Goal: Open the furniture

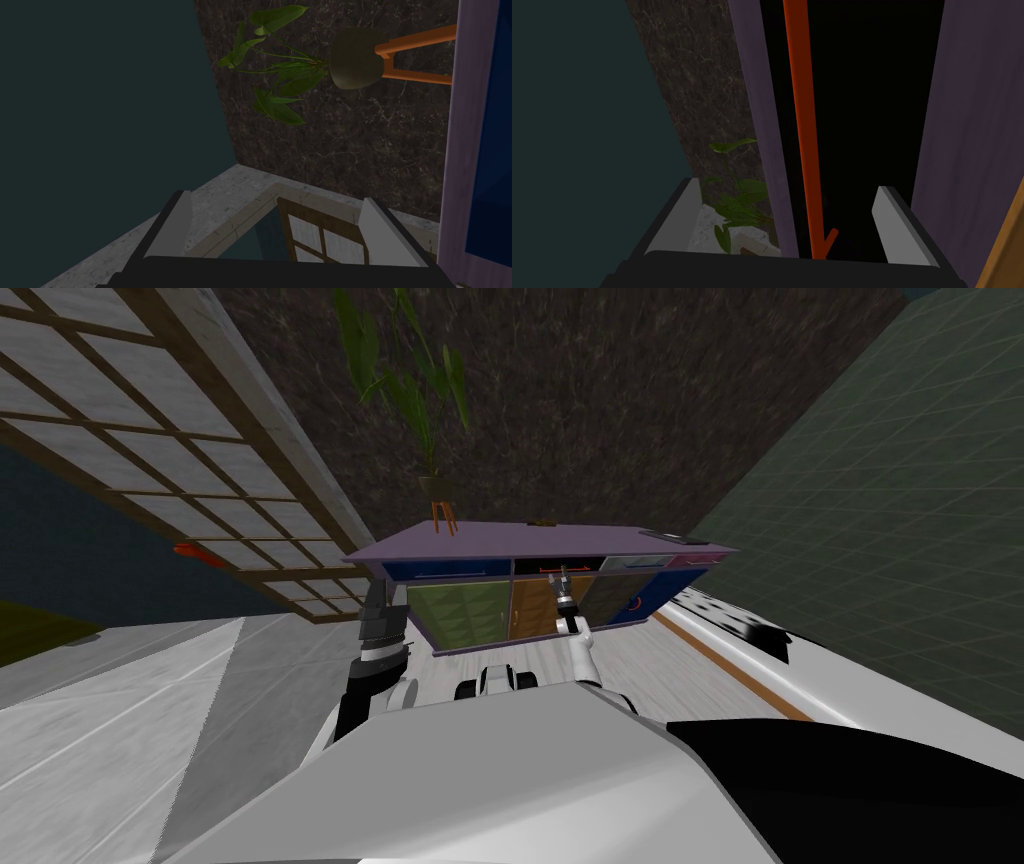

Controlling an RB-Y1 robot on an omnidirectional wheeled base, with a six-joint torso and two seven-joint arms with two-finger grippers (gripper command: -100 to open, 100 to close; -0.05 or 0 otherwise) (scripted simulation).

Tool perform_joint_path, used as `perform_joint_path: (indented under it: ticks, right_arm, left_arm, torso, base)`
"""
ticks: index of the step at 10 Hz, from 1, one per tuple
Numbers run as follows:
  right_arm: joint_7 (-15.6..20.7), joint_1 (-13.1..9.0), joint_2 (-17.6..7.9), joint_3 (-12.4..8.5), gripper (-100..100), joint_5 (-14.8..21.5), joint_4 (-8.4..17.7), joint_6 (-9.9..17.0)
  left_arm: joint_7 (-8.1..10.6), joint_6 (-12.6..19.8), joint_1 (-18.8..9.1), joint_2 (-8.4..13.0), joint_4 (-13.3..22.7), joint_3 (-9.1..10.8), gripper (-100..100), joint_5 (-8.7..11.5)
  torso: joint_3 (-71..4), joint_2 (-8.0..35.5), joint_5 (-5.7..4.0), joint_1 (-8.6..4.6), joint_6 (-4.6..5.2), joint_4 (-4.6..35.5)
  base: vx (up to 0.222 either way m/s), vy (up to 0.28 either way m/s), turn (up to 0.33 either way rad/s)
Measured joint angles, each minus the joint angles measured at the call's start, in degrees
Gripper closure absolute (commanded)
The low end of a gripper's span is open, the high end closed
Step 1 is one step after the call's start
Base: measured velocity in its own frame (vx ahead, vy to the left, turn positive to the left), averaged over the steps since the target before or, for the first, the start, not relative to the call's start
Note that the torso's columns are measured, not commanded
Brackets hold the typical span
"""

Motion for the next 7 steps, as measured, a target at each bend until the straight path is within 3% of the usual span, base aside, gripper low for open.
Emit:
perform_joint_path:
  ticks: [1,2,4,5,7]
  right_arm:
    - [-0.6,-1.2,-0.8,0.1,-100,0.1,0.1,1.3]
    - [-0.8,-1.4,-0.9,0.1,100,0.1,0.2,1.6]
    - [0.0,0.3,0.3,0.1,100,0.1,0.2,0.2]
    - [0.1,0.4,0.3,0.1,-100,0.0,0.3,0.0]
    - [0.2,0.5,-0.8,0.0,-100,0.0,0.5,-0.3]
  left_arm:
    - [0.0,0.0,0.0,0.0,0.0,0.0,0,0.0]
    - [0.0,0.0,0.0,0.0,0.0,0.0,0,0.0]
    - [0.0,0.0,0.0,0.0,0.0,0.0,0,0.0]
    - [0.0,0.0,0.0,0.0,0.0,0.0,0,0.0]
    - [0.0,0.0,0.0,0.0,0.0,0.0,0,0.0]
  torso:
    - [0.0,0.0,0.03,0.12,-0.01,0.0]
    - [0.0,0.0,0.04,0.15,0.0,0.0]
    - [0.2,0.3,0.12,0.14,0.09,0.2]
    - [0.2,0.2,0.11,0.22,0.02,0.2]
    - [0.0,0.0,0.07,0.23,-0.01,0.0]
  base:
    - [0.015,0.012,0.002]
    - [-0.006,-0.017,-0.004]
    - [-0.016,-0.014,0.006]
    - [0.001,-0.011,-0.002]
    - [0.008,-0.003,-0.001]
